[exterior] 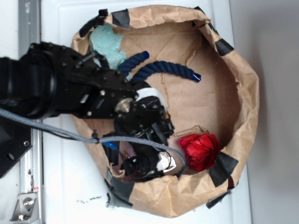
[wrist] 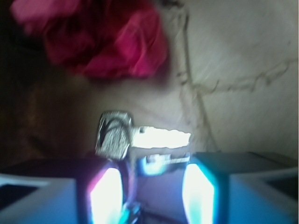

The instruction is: Grab the silver keys.

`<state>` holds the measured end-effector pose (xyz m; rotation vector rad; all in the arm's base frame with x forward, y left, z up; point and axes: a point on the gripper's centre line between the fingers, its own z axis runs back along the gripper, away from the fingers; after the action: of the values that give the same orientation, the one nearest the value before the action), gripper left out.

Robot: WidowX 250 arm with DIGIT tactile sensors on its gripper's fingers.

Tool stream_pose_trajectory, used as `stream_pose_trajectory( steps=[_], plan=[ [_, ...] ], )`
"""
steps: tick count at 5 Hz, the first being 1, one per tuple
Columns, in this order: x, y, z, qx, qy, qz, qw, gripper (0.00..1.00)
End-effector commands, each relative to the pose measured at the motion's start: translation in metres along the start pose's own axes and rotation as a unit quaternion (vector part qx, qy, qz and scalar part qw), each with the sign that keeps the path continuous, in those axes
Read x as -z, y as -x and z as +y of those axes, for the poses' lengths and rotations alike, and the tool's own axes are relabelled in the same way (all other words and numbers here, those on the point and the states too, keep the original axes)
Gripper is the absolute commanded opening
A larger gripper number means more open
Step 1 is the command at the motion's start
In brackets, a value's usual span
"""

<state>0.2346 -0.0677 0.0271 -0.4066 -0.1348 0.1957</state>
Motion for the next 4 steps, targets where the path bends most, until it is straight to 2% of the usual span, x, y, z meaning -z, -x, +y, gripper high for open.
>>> stream_pose_trajectory(
  steps=[1,2,3,4],
  plan=[
    [-0.018,0.002,-0.007,-0.001,0.007,-0.016,1.0,0.0],
    [-0.028,-0.001,-0.005,0.009,-0.002,-0.026,1.0,0.0],
    [-0.047,-0.009,-0.005,0.009,0.005,-0.045,0.999,0.0],
    [-0.07,-0.015,-0.007,0.009,0.002,-0.074,0.997,0.0]
  ],
)
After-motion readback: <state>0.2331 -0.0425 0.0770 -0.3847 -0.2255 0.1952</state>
